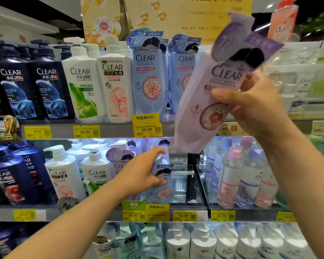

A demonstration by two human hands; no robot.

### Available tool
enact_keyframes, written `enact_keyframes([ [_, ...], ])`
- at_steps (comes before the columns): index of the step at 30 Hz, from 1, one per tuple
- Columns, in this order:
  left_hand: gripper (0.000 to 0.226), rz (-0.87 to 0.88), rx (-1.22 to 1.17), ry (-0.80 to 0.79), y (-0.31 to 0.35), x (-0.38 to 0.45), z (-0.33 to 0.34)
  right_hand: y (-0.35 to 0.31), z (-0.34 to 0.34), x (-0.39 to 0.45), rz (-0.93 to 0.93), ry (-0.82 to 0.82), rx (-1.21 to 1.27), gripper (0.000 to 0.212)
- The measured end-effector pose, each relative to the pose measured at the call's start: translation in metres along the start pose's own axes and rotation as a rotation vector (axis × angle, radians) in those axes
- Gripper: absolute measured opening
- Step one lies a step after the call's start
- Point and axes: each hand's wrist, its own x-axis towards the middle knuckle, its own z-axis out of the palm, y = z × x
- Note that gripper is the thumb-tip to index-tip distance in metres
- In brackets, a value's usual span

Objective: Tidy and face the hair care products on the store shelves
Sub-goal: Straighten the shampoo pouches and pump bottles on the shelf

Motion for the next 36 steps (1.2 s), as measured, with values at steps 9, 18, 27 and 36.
enact_keyframes([
  [9, 0.074, -0.042, -0.12, 0.179, 0.007, -0.016, -0.048, 0.087, -0.016, -0.073, 0.384, -0.068, -0.229, 0.073],
  [18, 0.075, -0.082, -0.152, 0.061, 0.012, -0.039, -0.071, 0.172, 0.008, -0.078, 0.435, -0.146, -0.276, 0.071],
  [27, 0.076, -0.114, -0.181, 0.019, -0.001, -0.064, -0.072, 0.22, 0.047, -0.062, 0.489, -0.187, -0.232, 0.07],
  [36, 0.077, -0.136, -0.238, 0.023, -0.014, -0.076, -0.071, 0.24, 0.064, -0.051, 0.579, -0.184, -0.173, 0.086],
])
